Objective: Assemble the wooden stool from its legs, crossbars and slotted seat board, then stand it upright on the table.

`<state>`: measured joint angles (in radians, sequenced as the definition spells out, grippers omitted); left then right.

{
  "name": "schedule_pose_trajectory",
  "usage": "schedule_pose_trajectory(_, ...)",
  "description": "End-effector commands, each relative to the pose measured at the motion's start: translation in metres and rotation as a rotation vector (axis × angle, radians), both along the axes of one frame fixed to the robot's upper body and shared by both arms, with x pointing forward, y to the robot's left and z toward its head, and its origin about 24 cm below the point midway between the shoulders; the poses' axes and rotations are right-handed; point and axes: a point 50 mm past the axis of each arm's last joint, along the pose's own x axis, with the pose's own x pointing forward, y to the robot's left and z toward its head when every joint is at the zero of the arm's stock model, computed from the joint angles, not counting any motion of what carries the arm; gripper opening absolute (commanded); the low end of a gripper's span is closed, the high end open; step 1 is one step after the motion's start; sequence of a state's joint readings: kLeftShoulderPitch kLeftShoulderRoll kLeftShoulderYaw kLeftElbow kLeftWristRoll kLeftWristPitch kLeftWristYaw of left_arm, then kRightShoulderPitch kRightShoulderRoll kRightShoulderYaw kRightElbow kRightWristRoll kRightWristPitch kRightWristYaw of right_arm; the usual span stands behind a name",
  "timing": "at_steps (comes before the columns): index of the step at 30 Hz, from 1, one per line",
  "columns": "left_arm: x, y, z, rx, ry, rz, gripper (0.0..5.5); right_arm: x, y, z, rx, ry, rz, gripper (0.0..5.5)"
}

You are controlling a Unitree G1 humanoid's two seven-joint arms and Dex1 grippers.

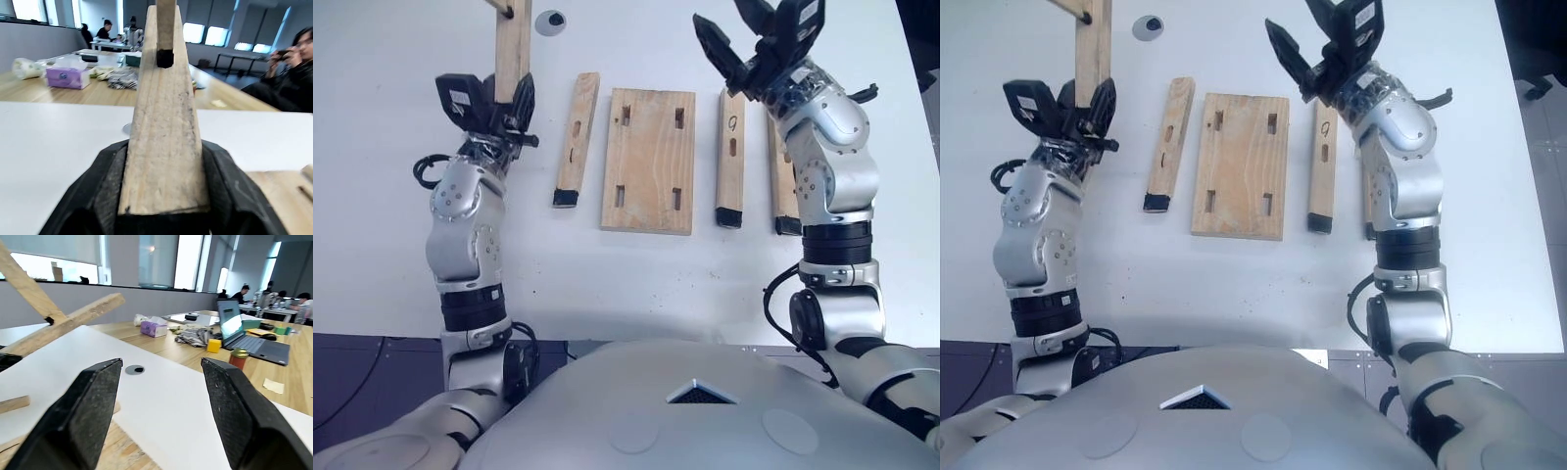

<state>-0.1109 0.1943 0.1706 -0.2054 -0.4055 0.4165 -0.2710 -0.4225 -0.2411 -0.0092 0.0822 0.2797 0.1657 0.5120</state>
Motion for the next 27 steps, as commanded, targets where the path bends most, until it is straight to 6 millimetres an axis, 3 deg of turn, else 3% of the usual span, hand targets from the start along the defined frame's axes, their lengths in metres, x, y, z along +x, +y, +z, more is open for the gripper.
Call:
schedule_pose_trajectory(1, 0.01, -0.024, 0.023, -0.282, -0.028, -0.173, 1.99, 0.01, -0.003, 0.021, 0.064, -0.114, 0.027, 2.96)
schedule_pose_trajectory(3, 0.009, -0.033, 0.028, -0.434, -0.004, -0.281, 1.99, 0.012, 0.0, 0.021, 0.125, -0.06, 0.118, 2.96)
schedule_pose_trajectory(7, -0.001, -0.057, 0.042, -0.678, 0.06, -0.567, 1.99, 0.011, 0.013, 0.014, 0.366, 0.277, 0.439, 2.96)
schedule_pose_trajectory(10, -0.007, -0.062, 0.042, -0.751, 0.115, -0.718, 1.99, 0.011, 0.02, 0.022, 0.466, 0.464, 0.643, 2.96)
schedule_pose_trajectory(12, -0.008, -0.062, 0.043, -0.78, 0.138, -0.778, 1.99, 0.014, 0.019, 0.029, 0.519, 0.553, 0.732, 3.3)
schedule_pose_trajectory(19, -0.007, -0.065, 0.034, -0.809, 0.201, -0.826, 1.99, 0.025, 0.008, 0.032, 0.7, 0.725, 0.769, 4.35)
schedule_pose_trajectory(26, -0.01, -0.067, 0.028, -0.801, 0.236, -0.844, 1.99, 0.025, 0.015, 0.036, 0.733, 0.76, 0.816, 4.35)
schedule_pose_trajectory(27, -0.01, -0.068, 0.027, -0.801, 0.238, -0.843, 1.99, 0.025, 0.016, 0.036, 0.733, 0.761, 0.817, 4.15)
